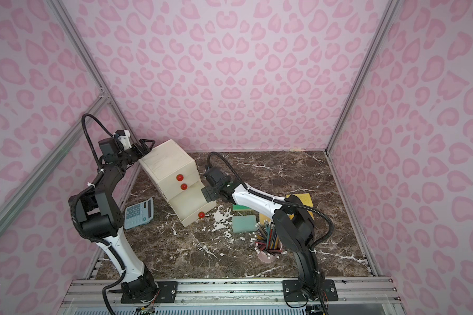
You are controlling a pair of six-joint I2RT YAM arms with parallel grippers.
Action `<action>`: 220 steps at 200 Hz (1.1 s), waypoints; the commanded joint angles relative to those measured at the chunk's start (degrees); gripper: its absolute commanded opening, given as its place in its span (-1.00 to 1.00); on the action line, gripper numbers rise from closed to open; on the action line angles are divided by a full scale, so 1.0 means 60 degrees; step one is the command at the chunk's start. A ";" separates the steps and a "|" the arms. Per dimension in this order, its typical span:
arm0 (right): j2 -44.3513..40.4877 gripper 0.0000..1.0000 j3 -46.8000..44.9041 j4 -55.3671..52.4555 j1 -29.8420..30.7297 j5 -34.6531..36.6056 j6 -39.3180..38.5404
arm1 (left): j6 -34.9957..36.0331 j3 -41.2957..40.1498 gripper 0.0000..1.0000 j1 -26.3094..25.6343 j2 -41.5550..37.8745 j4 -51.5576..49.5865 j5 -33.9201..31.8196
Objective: Take the sponge out of the drawer
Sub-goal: Close the drawer of the storage box.
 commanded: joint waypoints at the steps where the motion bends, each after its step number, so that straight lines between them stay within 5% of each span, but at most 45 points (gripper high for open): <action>1: -0.0141 0.98 -0.0477 -0.0899 0.0161 0.0621 0.0195 | 0.0229 -0.0093 0.96 -0.0033 0.0097 -0.0982 -0.0008; 120: 0.1195 0.98 -0.0082 0.0315 -0.0231 -0.0677 -0.0009 | 0.0331 0.0163 0.96 -0.0047 0.0343 -0.1138 0.0347; 220: 0.4120 0.98 0.4054 0.1114 -0.0416 -0.1121 -0.0025 | 0.0653 0.0303 0.96 -0.0121 0.0388 -0.1378 0.0562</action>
